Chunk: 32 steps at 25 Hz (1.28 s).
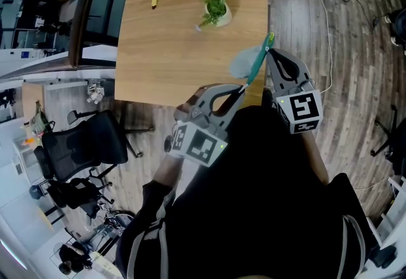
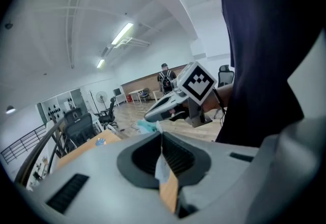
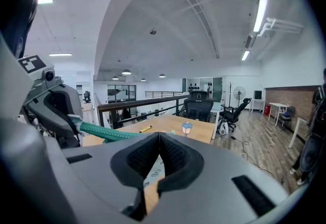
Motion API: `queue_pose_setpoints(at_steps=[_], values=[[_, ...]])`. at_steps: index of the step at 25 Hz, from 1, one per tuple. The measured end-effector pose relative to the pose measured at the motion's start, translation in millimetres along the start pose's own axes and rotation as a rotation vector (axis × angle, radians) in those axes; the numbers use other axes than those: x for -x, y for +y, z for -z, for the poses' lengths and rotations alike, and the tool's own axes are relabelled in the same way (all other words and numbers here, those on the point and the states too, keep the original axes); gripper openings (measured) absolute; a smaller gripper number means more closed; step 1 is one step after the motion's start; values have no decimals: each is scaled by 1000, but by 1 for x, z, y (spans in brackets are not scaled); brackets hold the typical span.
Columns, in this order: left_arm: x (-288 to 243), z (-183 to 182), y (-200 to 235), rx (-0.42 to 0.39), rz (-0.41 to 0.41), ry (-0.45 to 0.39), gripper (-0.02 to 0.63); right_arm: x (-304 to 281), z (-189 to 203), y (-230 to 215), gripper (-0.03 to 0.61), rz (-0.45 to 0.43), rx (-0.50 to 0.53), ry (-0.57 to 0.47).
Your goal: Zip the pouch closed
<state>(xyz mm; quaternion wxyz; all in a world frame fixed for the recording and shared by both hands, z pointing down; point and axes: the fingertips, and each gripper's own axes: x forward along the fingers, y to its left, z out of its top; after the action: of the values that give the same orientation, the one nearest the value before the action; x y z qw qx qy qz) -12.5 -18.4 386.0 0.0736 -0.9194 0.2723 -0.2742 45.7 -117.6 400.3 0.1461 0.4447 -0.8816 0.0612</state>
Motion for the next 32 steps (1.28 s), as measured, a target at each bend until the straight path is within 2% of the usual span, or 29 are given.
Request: queue_pose_setpoints(at_steps=[18,32], values=[[15,-19,-14,-42,-3,-28,9,15,-5,-37,15,124,-45,-41],[18,-22,-13,-22,-1,-42,3,21,-4,-50,15,154,-74,-46]])
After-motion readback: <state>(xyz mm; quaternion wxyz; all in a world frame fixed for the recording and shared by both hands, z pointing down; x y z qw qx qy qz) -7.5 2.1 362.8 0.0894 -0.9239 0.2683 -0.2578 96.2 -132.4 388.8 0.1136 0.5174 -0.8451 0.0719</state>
